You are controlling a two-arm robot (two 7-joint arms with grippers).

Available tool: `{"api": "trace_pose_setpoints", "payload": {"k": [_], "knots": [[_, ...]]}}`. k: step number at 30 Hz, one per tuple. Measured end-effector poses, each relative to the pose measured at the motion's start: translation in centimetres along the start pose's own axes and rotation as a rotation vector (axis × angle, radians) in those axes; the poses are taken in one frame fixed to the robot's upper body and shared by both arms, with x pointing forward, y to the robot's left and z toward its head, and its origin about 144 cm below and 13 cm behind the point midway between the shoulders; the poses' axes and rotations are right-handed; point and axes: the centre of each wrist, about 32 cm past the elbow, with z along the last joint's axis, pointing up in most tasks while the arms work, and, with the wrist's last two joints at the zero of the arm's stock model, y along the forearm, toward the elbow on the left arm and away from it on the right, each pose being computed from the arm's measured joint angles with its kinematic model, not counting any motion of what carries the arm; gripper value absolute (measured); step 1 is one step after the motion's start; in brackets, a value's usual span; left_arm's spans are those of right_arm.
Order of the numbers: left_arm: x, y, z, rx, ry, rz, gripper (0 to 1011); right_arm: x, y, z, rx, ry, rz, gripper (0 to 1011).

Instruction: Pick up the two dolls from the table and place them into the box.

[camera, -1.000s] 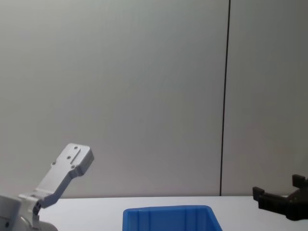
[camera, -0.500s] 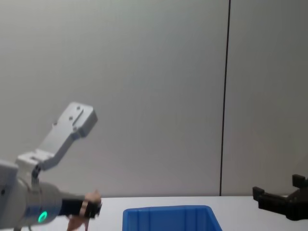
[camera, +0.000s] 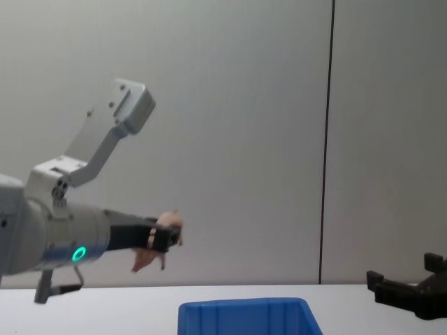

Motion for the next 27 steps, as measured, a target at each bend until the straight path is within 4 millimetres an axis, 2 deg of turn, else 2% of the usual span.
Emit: {"api": "trace_pose_setpoints", "payload": {"k": [20,26,27], "knots": [[0.4,-1.5,2.0,-0.172,0.036,-0.274,365,0.0,0.0,0.0,0.0,0.0,0.0,1001],[0.4,-2.5,2.2,-0.197,0.056,-0.385,544,0.0,0.0,0.0,0.0,0.0,0.0,1001],[0.5,-2.6,2.2,-0.198,0.058,-0.397,602,0.0,0.0,0.0,0.0,0.0,0.0,1001]]}}
